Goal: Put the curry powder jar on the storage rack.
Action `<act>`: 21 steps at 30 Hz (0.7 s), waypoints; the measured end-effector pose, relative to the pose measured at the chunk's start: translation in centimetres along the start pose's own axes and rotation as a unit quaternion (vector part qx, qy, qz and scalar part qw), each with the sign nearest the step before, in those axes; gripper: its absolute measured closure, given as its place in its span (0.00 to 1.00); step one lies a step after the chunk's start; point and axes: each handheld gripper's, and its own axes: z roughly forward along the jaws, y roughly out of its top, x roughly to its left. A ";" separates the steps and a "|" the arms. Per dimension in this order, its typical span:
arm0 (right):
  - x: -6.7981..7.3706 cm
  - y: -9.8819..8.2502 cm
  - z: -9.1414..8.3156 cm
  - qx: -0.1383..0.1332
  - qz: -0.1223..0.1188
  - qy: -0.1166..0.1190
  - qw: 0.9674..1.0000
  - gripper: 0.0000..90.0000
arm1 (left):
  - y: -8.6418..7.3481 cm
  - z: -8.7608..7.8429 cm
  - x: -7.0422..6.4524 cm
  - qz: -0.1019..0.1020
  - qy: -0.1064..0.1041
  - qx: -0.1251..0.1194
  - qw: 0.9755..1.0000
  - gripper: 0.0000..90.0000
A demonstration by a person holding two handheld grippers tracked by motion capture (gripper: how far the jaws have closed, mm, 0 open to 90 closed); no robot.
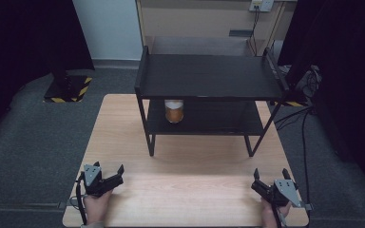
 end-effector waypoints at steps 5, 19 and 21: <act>0.0 0.1 0.0 0.003 -0.002 0.001 1.000 0.01 | 0.1 0.0 -0.1 0.002 0.000 0.004 1.000 0.00; 0.0 0.1 0.0 0.006 -0.006 0.005 1.000 0.01 | 0.1 0.1 0.0 -0.001 -0.001 0.003 1.000 0.01; -0.1 0.1 0.0 0.005 -0.005 0.005 1.000 0.01 | 0.1 0.1 0.0 -0.001 -0.001 0.003 1.000 0.01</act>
